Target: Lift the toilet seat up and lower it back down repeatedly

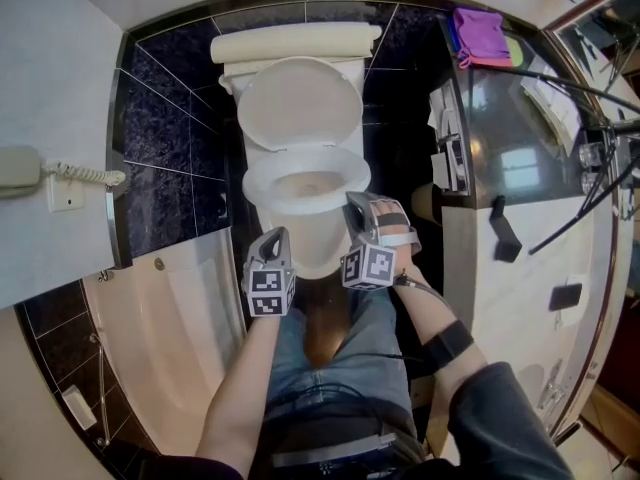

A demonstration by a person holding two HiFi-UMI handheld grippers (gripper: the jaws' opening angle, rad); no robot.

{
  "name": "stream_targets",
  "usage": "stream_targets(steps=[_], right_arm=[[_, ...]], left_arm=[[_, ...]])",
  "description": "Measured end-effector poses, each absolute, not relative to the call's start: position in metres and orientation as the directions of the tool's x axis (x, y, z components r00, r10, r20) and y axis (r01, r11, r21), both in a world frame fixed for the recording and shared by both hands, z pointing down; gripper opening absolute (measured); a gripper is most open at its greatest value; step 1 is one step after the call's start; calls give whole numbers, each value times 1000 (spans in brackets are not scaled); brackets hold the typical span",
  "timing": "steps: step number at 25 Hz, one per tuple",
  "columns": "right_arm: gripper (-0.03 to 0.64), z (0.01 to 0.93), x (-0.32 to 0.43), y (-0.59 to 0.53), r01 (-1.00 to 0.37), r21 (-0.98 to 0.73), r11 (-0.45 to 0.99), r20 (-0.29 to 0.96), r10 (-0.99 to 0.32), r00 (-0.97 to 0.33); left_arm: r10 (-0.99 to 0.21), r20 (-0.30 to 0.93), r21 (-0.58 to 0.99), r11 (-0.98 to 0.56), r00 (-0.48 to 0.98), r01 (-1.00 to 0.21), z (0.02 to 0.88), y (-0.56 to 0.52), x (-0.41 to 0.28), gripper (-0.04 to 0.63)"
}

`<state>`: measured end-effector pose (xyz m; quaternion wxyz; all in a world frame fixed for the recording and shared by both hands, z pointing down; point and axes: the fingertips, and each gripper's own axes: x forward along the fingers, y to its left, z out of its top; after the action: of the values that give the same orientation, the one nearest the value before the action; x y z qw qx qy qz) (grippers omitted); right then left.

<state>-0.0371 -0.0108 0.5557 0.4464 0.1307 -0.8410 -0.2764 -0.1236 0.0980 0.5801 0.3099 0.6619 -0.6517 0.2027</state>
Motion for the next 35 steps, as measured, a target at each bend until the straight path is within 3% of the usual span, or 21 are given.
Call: stream_targets(steps=[20, 23, 35], right_arm=[[81, 633, 27, 104, 177, 503, 846, 801, -379, -464], [17, 644, 38, 120, 187, 490, 851, 814, -371, -446], [20, 714, 62, 78, -147, 467, 872, 785, -486, -385]], left_arm=[[-692, 714, 182, 42, 103, -982, 654, 161, -76, 0], [-693, 713, 187, 39, 108, -982, 669, 171, -72, 0], [-607, 786, 162, 15, 120, -987, 782, 229, -43, 0]])
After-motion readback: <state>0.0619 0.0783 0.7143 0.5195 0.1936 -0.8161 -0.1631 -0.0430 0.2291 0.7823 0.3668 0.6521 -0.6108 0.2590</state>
